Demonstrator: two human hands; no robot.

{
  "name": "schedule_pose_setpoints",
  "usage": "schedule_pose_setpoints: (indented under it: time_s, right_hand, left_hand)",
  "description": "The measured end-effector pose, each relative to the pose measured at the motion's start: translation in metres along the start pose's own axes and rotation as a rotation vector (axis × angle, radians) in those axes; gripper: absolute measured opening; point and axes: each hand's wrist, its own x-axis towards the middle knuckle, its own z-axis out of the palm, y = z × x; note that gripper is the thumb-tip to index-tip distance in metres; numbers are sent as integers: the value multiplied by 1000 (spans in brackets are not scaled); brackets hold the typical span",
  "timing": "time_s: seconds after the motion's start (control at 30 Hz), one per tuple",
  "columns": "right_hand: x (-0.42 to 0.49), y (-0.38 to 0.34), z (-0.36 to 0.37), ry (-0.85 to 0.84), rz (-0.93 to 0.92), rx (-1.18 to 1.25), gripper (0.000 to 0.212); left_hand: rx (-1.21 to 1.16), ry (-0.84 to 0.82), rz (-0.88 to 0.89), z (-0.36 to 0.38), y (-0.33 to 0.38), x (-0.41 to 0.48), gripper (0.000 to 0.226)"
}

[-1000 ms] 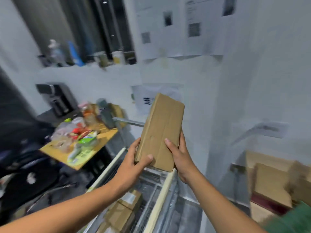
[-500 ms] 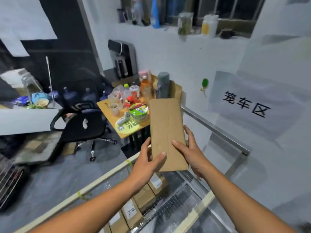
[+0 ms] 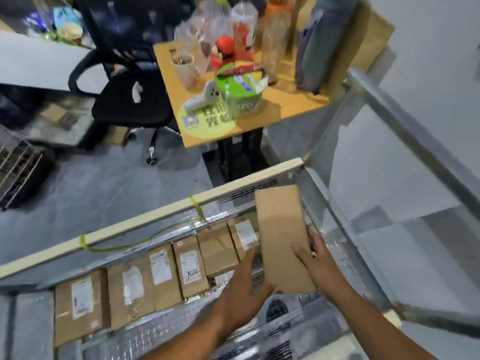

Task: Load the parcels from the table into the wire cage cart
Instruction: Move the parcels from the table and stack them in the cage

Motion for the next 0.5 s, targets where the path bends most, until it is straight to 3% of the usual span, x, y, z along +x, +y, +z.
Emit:
schedule_pose_setpoints:
  time_s: [0.17, 0.4, 0.5]
  right_hand:
    - [146, 95, 8, -62, 56, -90, 81]
    - [286, 184, 20, -3, 109, -235, 66]
    - [325, 205, 25, 13, 125, -336, 41]
  left_hand:
    - [282, 10, -122, 24, -97, 105, 73]
    - [613, -43, -198, 64, -213, 236, 80]
    - [656, -27, -195, 79, -234, 277, 78]
